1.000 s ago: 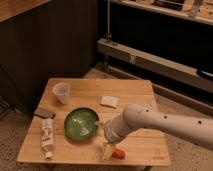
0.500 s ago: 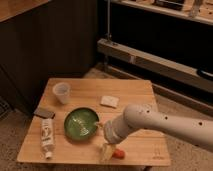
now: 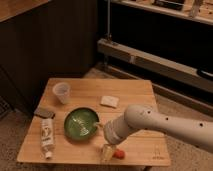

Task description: Place the pepper on the white sponge

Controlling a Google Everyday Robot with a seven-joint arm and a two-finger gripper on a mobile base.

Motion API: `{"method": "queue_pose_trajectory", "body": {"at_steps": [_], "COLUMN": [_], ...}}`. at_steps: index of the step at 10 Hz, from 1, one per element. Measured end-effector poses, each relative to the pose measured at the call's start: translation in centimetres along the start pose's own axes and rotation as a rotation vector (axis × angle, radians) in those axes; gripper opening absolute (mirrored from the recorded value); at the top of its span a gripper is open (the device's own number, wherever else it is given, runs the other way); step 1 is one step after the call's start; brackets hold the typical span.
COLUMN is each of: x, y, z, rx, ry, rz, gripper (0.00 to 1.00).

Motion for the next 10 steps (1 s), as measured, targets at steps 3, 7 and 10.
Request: {"method": "queue_pose_trajectory", "body": {"at_steps": [3,7,10], "x": [0.0,0.1,2.1], "y": [0.1,0.3,0.0], "z": [0.1,0.3,0.5], "rx": [-0.002,-0.002,0.026], "ry": [-0.007,-0.013,0.004], "rz": [-0.011,-0.020,0.085], "gripper": [0.90,0.90,0.90]}}
